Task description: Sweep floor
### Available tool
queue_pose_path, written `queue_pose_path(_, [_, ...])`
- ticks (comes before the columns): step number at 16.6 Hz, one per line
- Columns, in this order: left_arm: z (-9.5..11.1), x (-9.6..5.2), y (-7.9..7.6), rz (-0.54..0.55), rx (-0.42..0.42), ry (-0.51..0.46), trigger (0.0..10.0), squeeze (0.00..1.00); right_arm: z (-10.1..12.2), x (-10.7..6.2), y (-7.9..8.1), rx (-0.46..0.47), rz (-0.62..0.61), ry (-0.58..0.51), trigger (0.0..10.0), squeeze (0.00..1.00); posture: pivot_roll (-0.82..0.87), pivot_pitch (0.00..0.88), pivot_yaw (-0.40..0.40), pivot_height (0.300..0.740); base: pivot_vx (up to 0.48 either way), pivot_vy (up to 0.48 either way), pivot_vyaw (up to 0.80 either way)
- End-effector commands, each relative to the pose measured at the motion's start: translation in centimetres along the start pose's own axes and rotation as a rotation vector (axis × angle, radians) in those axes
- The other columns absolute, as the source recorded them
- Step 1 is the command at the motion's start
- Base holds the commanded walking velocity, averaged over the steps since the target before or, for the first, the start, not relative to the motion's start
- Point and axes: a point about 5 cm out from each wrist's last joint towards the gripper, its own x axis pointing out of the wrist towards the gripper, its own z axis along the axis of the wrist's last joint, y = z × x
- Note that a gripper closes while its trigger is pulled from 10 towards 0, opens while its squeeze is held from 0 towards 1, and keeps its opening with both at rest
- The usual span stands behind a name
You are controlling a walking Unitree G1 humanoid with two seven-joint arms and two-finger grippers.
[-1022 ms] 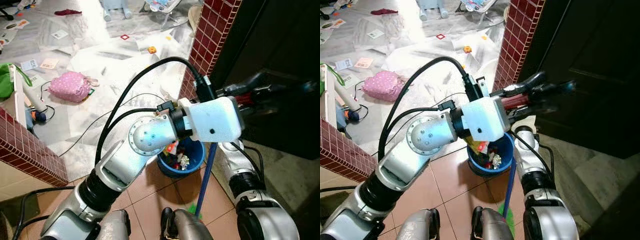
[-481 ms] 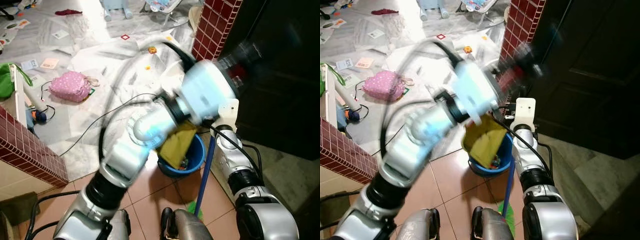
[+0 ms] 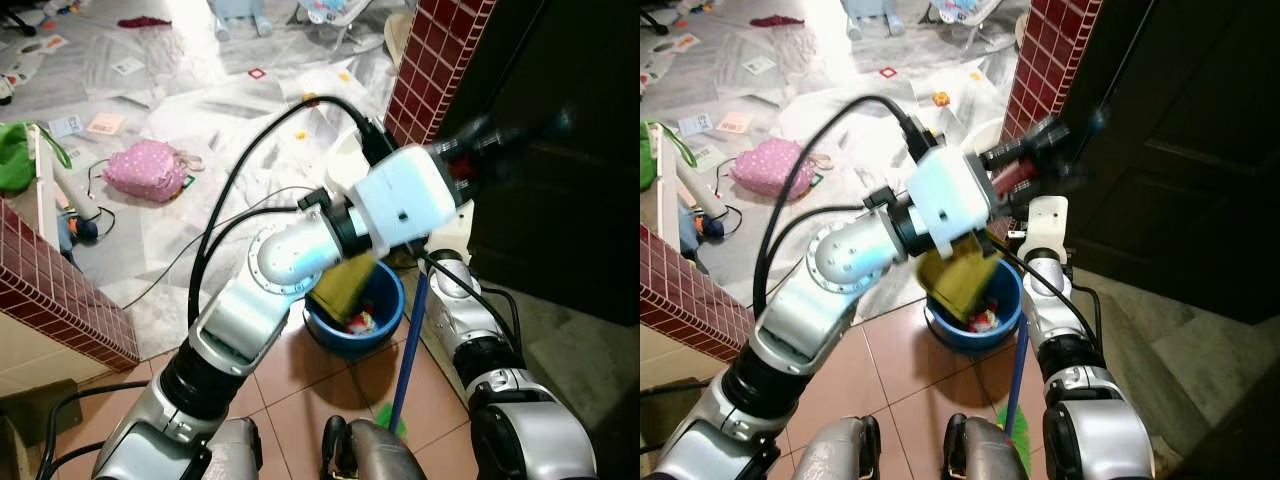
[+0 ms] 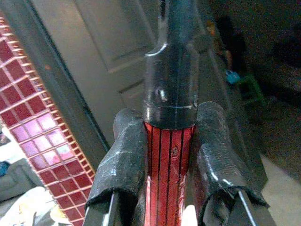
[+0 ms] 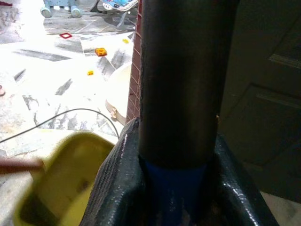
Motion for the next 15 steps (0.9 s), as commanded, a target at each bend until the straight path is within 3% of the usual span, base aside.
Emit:
queue_pose_path(1, [1.4, 0.3, 1.2, 0.05, 0.042, -0.06, 10.0, 0.0, 0.9, 0.3, -0.3, -0.035, -0.001, -0.044, 10.0, 0.0, 0.05, 0.121, -0.065, 0.74, 0.0, 0.0, 0.0])
queue_pose_path(5, [3.1, -0.5, 5.8, 0.257, 0.113, -0.126, 10.0, 0.0, 1.0, 0.4, -0.2, -0.034, 0.002, -0.047, 10.0, 0.0, 0.05, 0.117, -0.067, 0.74, 0.0, 0.0, 0.0])
queue_pose_path(6, [4.1, -1.2, 7.9, 0.363, 0.129, -0.163, 10.0, 0.0, 1.0, 0.5, 0.0, -0.033, 0.005, -0.046, 10.0, 0.0, 0.06, 0.116, -0.069, 0.74, 0.0, 0.0, 0.0])
queue_pose_path(9, [5.0, -2.6, 10.9, 0.463, 0.204, -0.159, 10.0, 0.0, 1.0, 0.5, 0.2, -0.03, 0.01, -0.044, 10.0, 0.0, 0.07, 0.116, -0.078, 0.74, 0.0, 0.0, 0.0])
queue_pose_path(11, [4.2, -3.7, 11.9, 0.494, 0.249, -0.104, 10.0, 0.0, 1.1, 0.6, 0.2, -0.028, 0.017, -0.043, 10.0, 0.0, 0.07, 0.118, -0.08, 0.74, 0.0, 0.0, 0.0])
queue_pose_path(13, [2.1, -5.4, 12.1, 0.509, 0.322, 0.019, 10.0, 0.0, 1.2, 0.6, 0.4, -0.026, 0.024, -0.045, 10.0, 0.0, 0.08, 0.12, -0.081, 0.74, 0.0, 0.0, 0.0])
queue_pose_path(14, [0.1, -6.8, 12.3, 0.558, 0.304, 0.116, 10.0, 0.0, 1.2, 0.6, 0.6, -0.022, 0.03, -0.047, 10.0, 0.0, 0.08, 0.12, -0.08, 0.74, 0.0, 0.0, 0.0])
queue_pose_path(15, [-0.6, -7.4, 12.2, 0.574, 0.296, 0.13, 10.0, 0.0, 1.2, 0.6, 0.7, -0.022, 0.031, -0.047, 10.0, 0.0, 0.08, 0.12, -0.08, 0.74, 0.0, 0.0, 0.0])
